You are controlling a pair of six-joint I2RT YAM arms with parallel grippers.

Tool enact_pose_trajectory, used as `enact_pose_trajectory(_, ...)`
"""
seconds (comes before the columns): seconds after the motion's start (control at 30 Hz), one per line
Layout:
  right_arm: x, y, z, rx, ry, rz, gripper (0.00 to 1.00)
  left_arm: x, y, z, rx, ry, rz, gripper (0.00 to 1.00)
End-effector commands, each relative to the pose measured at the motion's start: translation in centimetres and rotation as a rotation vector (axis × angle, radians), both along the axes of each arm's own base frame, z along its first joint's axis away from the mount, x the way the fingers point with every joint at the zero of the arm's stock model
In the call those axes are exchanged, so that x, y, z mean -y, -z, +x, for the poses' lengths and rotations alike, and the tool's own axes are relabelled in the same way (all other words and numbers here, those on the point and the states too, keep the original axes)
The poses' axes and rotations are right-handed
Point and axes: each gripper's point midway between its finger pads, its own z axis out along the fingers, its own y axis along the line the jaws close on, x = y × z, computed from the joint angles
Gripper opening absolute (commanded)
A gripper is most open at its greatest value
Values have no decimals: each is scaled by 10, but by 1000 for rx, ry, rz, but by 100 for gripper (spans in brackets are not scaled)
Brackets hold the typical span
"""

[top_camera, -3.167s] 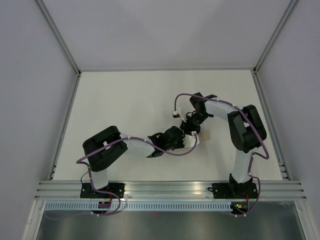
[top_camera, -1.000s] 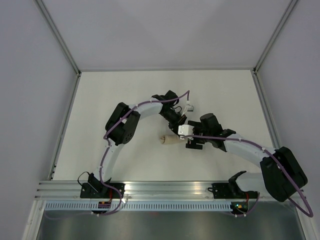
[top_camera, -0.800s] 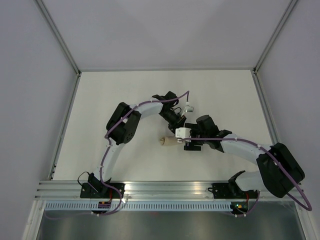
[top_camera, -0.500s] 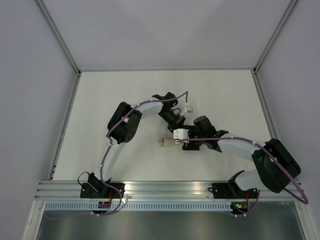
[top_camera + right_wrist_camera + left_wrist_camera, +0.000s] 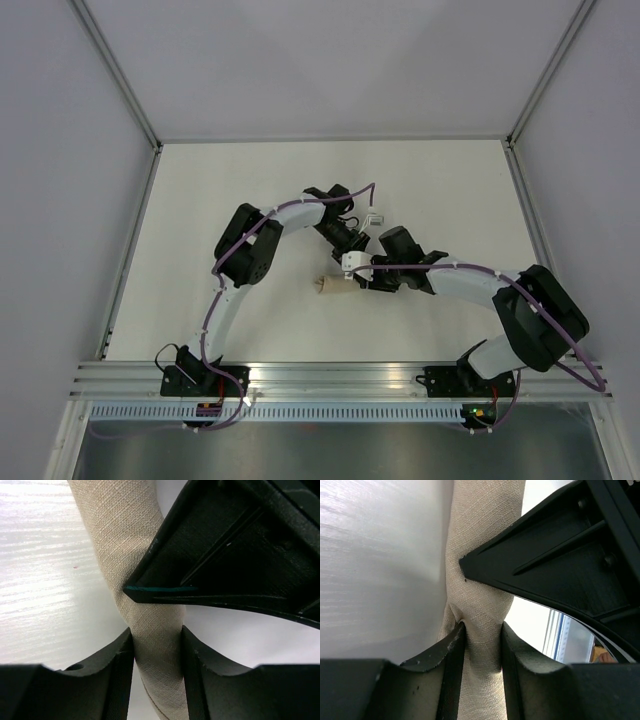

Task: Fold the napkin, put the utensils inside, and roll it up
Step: Roll the napkin at the center of the board.

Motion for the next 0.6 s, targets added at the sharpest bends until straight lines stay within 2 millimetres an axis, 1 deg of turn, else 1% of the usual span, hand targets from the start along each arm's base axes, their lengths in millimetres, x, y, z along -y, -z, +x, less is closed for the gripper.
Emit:
enact_pose_trajectory(0.0, 8, 12, -18, -143, 62, -45, 45, -7, -18, 28, 162, -13, 3, 40)
enact_pose_trajectory(0.03, 6, 11, -20, -163, 73, -39, 43, -7, -21, 30, 166, -22, -3, 40)
enact_pose_trajectory(0.1, 9, 16, -25, -203, 80, -52, 42, -5, -33, 33, 181, -25, -28, 40)
enact_pose_trajectory(0.17, 8, 17, -26, -218, 96, -52, 41, -7, -39, 40, 204, -44, -34, 40)
enact_pose_trajectory(0.2, 10, 20, -27, -226, 106, -57, 40, -7, -46, 43, 220, -49, -43, 40)
enact_pose_trajectory(0.27, 9, 20, -26, -244, 124, -57, 40, -10, -52, 50, 232, -71, -49, 40)
enact_pose_trajectory(0.3, 11, 24, -30, -269, 130, -72, 39, -12, -54, 52, 233, -80, -52, 40)
enact_pose_trajectory(0.33, 9, 22, -28, -276, 135, -69, 39, -15, -58, 56, 241, -93, -53, 40)
enact_pose_trajectory(0.37, 10, 26, -30, -302, 153, -78, 38, -16, -60, 62, 263, -105, -49, 39)
enact_pose_trajectory(0.47, 8, 26, -24, -317, 191, -72, 38, -24, -67, 76, 289, -161, -44, 38)
enact_pose_trajectory(0.5, 10, 31, -25, -343, 220, -79, 37, -27, -69, 80, 294, -181, -41, 38)
enact_pose_trajectory(0.53, 7, 30, -22, -349, 234, -73, 37, -34, -70, 85, 275, -221, -31, 38)
enact_pose_trajectory(0.57, 6, 30, -20, -360, 247, -71, 37, -36, -79, 89, 275, -241, -52, 38)
